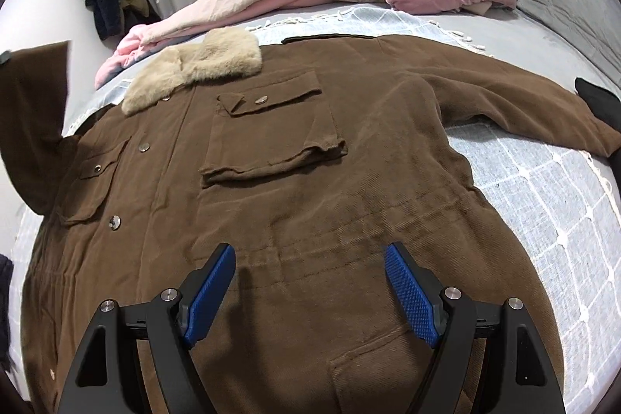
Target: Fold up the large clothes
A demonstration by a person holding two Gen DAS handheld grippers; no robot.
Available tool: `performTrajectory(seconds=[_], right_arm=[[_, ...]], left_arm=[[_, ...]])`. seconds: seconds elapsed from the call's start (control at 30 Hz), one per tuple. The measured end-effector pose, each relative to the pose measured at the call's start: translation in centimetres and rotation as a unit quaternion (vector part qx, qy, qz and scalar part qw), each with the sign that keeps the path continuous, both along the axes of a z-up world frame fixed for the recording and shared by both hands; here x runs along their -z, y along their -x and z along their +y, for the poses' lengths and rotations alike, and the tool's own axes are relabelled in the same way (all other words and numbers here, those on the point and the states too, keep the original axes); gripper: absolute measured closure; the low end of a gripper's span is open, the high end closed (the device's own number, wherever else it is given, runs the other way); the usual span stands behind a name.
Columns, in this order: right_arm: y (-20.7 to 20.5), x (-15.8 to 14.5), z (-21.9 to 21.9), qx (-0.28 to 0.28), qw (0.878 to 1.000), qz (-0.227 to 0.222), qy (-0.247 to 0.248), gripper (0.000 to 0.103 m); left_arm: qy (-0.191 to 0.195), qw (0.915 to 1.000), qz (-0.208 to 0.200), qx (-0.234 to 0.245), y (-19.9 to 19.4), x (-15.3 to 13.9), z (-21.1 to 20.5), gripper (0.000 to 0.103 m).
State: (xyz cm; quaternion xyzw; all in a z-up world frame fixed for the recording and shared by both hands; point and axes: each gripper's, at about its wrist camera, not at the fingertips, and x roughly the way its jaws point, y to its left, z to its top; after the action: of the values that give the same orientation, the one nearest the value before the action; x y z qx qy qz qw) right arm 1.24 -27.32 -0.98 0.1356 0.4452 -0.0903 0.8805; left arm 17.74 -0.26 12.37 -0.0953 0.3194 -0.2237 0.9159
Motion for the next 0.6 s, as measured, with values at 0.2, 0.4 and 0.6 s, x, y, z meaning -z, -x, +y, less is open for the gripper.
performTrajectory(seconds=[0.2, 0.4, 0.6], right_arm=[[0.1, 0.3, -0.6, -0.006, 0.999, 0.001, -0.042, 0.022], [-1.5, -0.4, 0.5, -0.032, 0.989, 0.015, -0.145, 0.022], [-7.0, -3.3, 8.6, -0.145, 0.987, -0.002, -0.063, 0.022]], left_arm=[[-0.068, 0.9951, 0.016, 0.069, 3.6, 3.8, -0.8, 0.030], [-0.061, 0.9974, 0.036, -0.011, 2.1, 6.3, 6.7, 0.027], [0.008, 0.9943, 0.063, -0.086, 0.8, 9.5, 13.0, 0.027]])
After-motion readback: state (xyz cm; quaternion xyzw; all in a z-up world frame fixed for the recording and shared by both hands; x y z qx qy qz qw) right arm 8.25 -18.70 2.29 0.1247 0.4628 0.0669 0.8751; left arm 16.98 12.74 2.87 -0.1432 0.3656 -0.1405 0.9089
